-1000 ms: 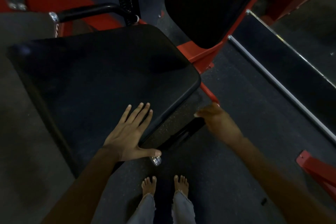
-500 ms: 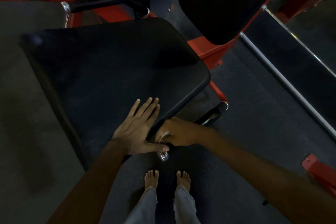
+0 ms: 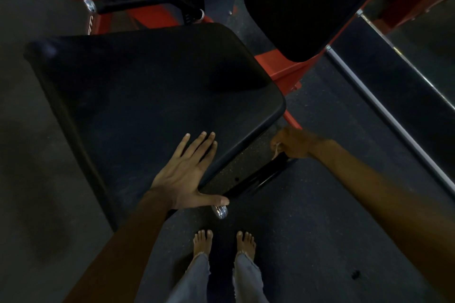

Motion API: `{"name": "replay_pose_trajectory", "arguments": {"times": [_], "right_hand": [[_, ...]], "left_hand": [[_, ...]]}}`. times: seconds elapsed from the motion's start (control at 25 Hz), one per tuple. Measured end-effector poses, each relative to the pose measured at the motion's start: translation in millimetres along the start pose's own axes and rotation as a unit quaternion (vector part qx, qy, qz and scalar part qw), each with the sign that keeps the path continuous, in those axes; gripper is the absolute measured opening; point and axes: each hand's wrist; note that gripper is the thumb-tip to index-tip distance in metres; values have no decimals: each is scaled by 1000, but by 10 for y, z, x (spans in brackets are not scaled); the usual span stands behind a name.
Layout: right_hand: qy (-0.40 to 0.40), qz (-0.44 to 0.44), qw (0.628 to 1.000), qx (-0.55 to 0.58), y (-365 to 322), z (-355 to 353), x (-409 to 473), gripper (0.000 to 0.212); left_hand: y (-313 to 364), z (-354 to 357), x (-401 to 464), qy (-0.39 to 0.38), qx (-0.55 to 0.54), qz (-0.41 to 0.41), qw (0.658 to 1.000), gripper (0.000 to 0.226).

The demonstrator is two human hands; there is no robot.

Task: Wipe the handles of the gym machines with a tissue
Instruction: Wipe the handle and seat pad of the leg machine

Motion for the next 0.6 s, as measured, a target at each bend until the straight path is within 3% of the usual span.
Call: {"name": "replay_pose_trajectory", "arguments": {"times": [0.08, 0.24, 0.48, 0.6], "right_hand": [[-1, -69, 996, 61, -324, 67, -127, 10], [-65, -208, 969, 118, -1034, 496, -280, 16], [-79, -198, 977, -22, -726, 318, -181, 29], [-20, -66, 996, -51, -88, 10, -75, 26]], "left_hand": [[1, -4, 3, 1, -2, 1, 1000, 129], [8, -7, 0, -2, -3, 1, 1000, 128], [7, -13, 5, -5, 1, 0, 1000, 128], [8, -10, 0, -3, 3, -3, 1000, 129]]}}
Point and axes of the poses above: each hand's wrist, its own x-axis towards the middle knuckle, its own z-axis out of the palm, y = z × x, and after that the axes turned 14 degrees about x, right-handed
